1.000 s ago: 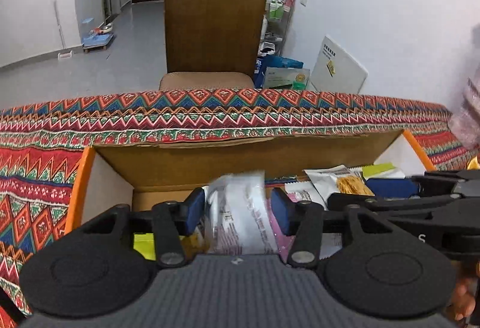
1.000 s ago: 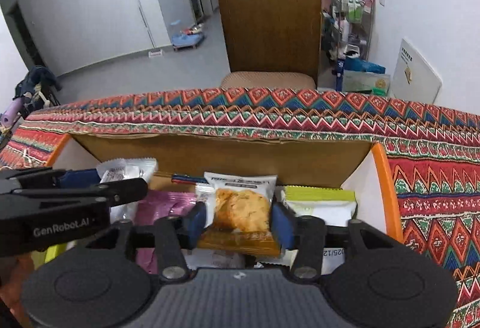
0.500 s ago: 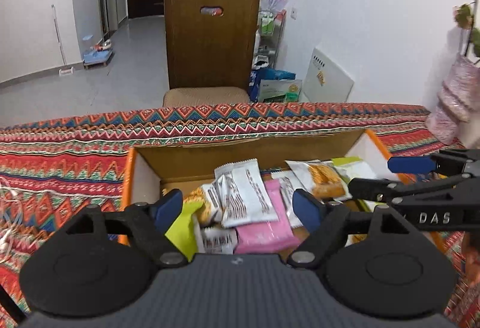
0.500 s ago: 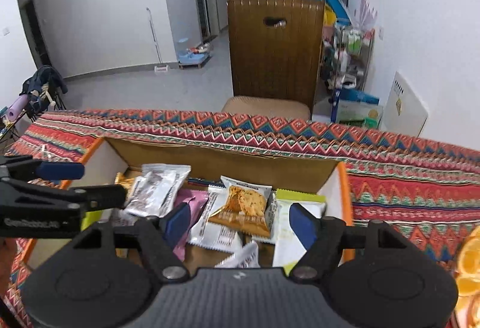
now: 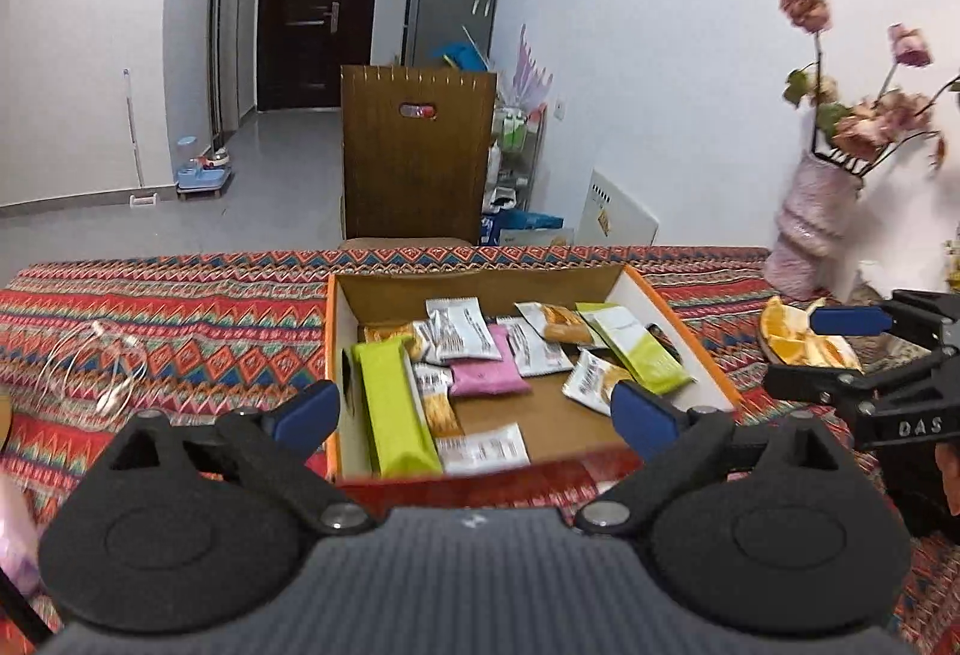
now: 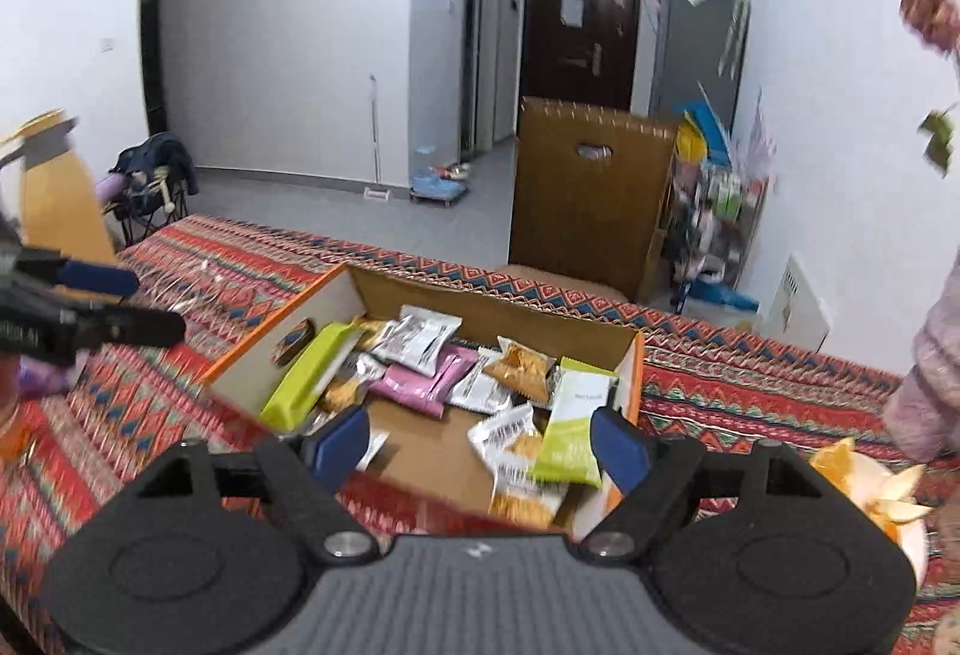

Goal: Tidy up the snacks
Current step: 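Withdraw both open tools from the box back toward the snack pile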

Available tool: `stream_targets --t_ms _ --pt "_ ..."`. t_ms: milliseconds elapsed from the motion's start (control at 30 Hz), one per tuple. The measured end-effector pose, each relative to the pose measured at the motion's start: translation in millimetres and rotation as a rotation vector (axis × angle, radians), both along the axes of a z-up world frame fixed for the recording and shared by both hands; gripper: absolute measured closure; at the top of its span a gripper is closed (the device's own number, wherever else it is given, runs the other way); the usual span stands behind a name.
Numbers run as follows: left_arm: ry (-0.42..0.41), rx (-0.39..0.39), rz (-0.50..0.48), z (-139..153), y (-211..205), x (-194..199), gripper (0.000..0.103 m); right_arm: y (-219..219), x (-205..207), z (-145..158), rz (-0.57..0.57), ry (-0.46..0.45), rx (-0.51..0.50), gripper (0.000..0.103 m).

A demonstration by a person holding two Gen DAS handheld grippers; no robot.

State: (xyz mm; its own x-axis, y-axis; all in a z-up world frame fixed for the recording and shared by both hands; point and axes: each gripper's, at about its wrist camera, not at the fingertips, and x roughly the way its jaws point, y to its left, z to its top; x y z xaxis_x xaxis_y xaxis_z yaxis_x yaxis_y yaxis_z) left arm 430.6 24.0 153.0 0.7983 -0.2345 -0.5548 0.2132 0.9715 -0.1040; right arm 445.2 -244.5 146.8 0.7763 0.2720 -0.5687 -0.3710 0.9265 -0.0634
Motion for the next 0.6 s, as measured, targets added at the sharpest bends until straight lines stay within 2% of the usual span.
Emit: stream_targets --t_ms 133,300,467,600 --pt "-0.043 -0.009 0.009 1 5 -53 0.004 -4 -59 3 0.025 -0.058 -0.009 0.022" --pt "-0.193 0.082 0.072 -9 7 -131 0.001 -15 -127 -8 0.06 -0.098 0.04 0.017" --pt "-0.212 0.051 0.104 -35 6 -197 0.0 -24 -185 -35 0.047 -0.095 0.065 0.016" --pt "-0.241 0.101 0.148 -58 -4 -237 0.0 -31 -220 -58 -0.015 -0.096 0.081 0.015"
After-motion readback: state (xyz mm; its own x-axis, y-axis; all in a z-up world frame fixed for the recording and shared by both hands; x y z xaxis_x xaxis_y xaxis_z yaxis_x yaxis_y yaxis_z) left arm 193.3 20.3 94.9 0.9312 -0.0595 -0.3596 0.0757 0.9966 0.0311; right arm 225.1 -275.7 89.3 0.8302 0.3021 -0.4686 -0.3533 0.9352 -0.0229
